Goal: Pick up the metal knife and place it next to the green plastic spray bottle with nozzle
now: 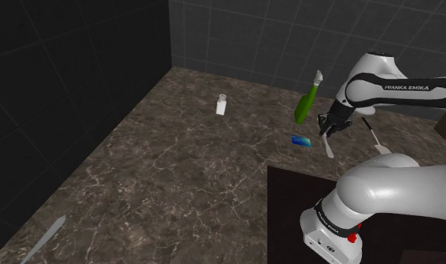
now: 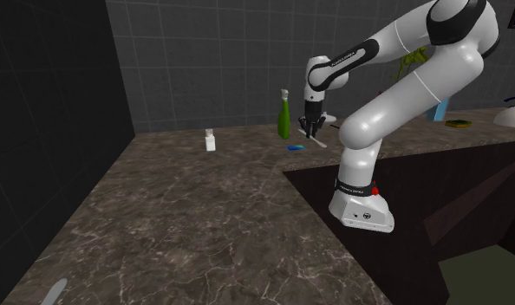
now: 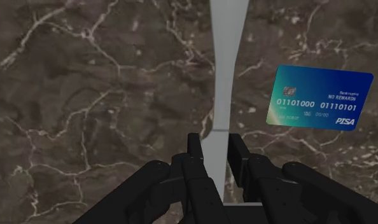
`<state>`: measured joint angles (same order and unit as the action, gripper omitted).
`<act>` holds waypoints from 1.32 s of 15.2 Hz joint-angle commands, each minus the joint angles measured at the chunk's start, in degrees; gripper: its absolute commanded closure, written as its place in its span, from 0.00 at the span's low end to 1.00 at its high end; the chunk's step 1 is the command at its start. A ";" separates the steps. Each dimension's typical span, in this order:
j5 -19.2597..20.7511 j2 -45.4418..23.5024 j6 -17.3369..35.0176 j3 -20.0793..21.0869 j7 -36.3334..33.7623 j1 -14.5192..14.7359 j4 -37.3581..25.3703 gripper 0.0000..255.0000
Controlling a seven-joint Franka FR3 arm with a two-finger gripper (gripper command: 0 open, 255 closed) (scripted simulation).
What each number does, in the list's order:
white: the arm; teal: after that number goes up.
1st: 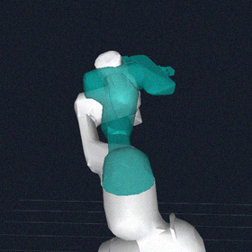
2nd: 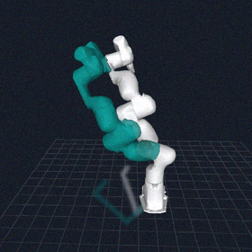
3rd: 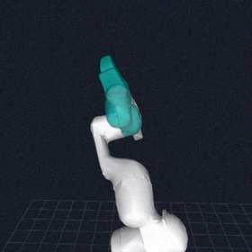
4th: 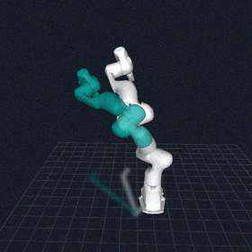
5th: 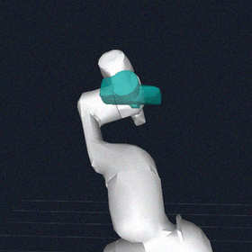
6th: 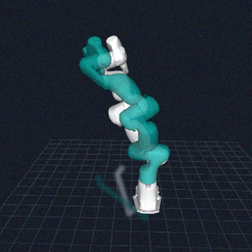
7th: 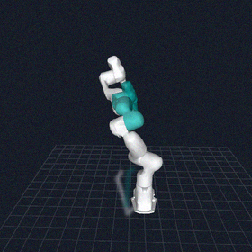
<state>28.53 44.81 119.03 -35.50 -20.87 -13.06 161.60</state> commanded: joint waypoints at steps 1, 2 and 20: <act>0.65 -1.18 2.06 -0.88 -0.07 -0.01 0.86 1.00; 0.98 -1.79 3.10 -1.31 -0.12 -0.01 1.30 1.00; -1.92 2.45 -5.49 2.26 0.27 0.33 -3.11 0.00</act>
